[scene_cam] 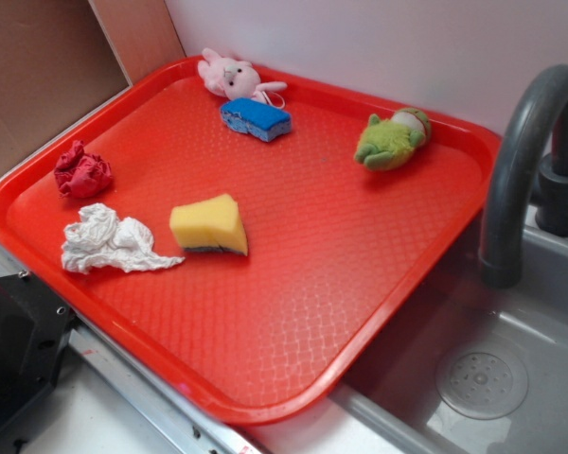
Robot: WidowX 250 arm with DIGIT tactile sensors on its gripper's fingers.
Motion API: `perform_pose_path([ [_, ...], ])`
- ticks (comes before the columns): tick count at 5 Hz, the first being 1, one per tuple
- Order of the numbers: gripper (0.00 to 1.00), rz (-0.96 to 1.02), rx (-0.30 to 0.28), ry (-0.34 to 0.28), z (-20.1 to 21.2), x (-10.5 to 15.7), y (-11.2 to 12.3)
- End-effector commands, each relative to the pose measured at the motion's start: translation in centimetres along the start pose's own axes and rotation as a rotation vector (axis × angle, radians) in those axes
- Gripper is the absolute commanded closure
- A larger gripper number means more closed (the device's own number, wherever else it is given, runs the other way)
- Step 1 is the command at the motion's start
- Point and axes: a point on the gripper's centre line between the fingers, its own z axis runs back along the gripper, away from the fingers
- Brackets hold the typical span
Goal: Grab the red paper.
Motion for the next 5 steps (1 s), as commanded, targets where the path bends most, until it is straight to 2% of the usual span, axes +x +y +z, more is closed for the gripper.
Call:
perform_pose_path([
  [1, 0.00, 0.000, 0.000, 0.000, 0.0, 0.0, 0.0],
  [2, 0.00, -0.002, 0.058, -0.060, -1.6, 0.0, 1.8],
  [3, 0.00, -0.145, -0.004, -0.100, -3.9, 0.1, 3.8],
  [5, 0.00, -0.353, 0.094, -0.159, -7.9, 1.7, 6.8],
])
